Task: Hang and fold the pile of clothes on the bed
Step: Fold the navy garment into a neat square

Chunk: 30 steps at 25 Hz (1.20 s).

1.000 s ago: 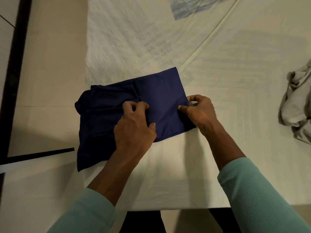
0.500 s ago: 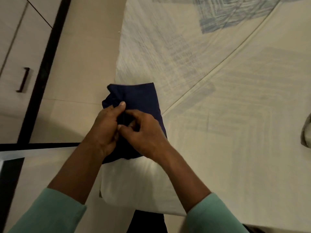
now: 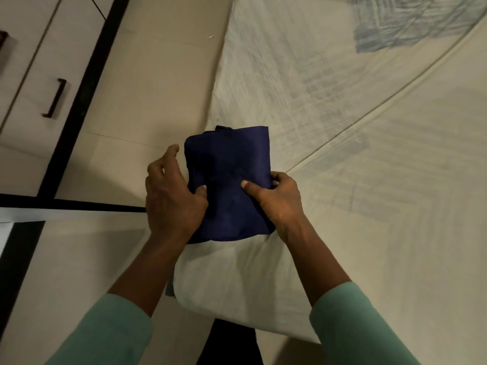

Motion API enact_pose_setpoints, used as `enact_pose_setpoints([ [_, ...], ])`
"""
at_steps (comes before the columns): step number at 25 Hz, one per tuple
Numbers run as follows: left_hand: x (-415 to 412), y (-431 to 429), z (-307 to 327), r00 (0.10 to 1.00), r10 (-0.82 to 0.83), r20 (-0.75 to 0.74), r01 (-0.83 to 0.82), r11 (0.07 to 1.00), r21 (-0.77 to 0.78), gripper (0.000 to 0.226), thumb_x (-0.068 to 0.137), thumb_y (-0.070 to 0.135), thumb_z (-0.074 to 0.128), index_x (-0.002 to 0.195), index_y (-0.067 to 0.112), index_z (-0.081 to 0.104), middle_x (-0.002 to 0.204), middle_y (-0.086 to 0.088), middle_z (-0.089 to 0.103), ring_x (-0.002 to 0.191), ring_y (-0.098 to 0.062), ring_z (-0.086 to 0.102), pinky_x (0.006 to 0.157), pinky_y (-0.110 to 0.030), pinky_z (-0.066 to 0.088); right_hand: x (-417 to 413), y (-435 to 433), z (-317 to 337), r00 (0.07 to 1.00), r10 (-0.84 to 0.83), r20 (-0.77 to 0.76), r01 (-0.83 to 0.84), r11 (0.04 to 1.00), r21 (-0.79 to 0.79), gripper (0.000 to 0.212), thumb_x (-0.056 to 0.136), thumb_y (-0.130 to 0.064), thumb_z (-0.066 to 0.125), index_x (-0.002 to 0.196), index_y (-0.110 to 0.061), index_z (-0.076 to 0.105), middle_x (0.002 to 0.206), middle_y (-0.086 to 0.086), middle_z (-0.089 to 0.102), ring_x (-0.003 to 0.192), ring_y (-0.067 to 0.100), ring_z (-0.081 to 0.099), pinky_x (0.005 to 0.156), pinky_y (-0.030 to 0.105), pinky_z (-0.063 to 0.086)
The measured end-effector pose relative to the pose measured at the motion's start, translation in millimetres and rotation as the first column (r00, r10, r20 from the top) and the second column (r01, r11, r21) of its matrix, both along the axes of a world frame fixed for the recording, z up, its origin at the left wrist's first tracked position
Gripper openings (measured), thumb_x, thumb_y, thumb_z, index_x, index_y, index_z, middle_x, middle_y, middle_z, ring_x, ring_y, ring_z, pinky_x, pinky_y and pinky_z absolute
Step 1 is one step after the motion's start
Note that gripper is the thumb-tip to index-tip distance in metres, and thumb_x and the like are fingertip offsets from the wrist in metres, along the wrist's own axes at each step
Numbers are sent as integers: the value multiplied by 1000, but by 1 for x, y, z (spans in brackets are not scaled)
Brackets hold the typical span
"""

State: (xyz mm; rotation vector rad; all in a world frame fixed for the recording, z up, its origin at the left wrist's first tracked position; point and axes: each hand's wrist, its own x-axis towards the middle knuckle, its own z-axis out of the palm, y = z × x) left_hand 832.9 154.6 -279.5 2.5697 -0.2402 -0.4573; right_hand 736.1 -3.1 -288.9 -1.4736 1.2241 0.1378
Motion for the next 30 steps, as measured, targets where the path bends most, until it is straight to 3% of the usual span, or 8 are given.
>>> enact_pose_setpoints([
  [3, -14, 1, 4, 980, -120, 159, 126, 992, -28, 49, 89, 35, 76, 134, 26, 59, 122, 2, 63, 102, -19, 66, 90, -45, 57, 8, -4, 9, 998, -48, 48, 41, 988, 151, 11, 85, -13, 80, 86, -16, 70, 89, 8, 77, 87, 26, 74, 81, 38, 63],
  [9, -5, -26, 44, 560, -154, -814, -549, 667, -504, 51, 93, 58, 56, 125, 20, 68, 121, -6, 76, 107, -23, 75, 87, -39, 57, 14, -36, 93, 932, 267, 246, -215, 952, -216, 12, 81, -4, 68, 93, -2, 70, 73, 8, 69, 65, 12, 61, 60, 34, 52],
  [12, 7, -37, 58, 287, -372, -883, -768, 461, -444, 82, 85, 70, 52, 137, 8, 61, 135, -18, 69, 122, -36, 68, 97, -52, 58, 5, -51, 134, 759, 651, -22, -520, 585, -622, 33, 80, -17, 66, 110, -29, 74, 83, -11, 68, 74, 11, 62, 59, 27, 45],
  [15, 11, -47, 55, 338, -353, -873, -727, 491, -480, 67, 96, 63, 47, 135, 12, 65, 133, -17, 70, 117, -36, 70, 96, -55, 58, -20, -45, 131, 581, 728, -364, -487, -47, -872, 37, 87, -21, 65, 124, -28, 71, 82, -2, 57, 70, 25, 56, 62, 31, 28],
  [20, -10, -34, 23, 363, -156, -919, -621, 695, -363, 37, 97, 34, 62, 129, 16, 70, 123, -7, 76, 109, -27, 74, 88, -46, 60, -96, -19, 20, 459, 698, -550, -506, -303, -807, 45, 94, -18, 60, 139, -18, 64, 97, 9, 58, 85, 31, 54, 83, 44, 38],
  [24, -26, -25, -1, 491, -52, -870, -540, 765, -351, 30, 98, 39, 67, 123, 21, 72, 116, 2, 79, 102, -16, 76, 82, -35, 61, -141, 4, -14, 578, 691, -435, -643, 57, -763, 58, 91, -38, 54, 148, -24, 56, 106, 4, 55, 102, 27, 53, 103, 49, 40],
  [27, -31, -29, -7, 649, 42, -760, -470, 807, -357, 13, 101, 25, 67, 113, 21, 73, 107, 1, 78, 95, -18, 75, 74, -28, 59, -134, 8, -8, 976, 209, -65, -186, 633, -752, 51, 99, -45, 58, 144, -22, 57, 112, -2, 58, 106, 17, 52, 97, 37, 41],
  [30, -33, -28, -9, 744, 72, -664, -373, 870, -323, 25, 105, 10, 53, 92, 25, 68, 102, 0, 73, 99, -24, 70, 76, -30, 57, -111, -12, -5, 968, -240, -80, 190, 898, -397, 41, 100, -46, 63, 132, -21, 60, 111, -3, 66, 111, 23, 64, 90, 36, 49],
])
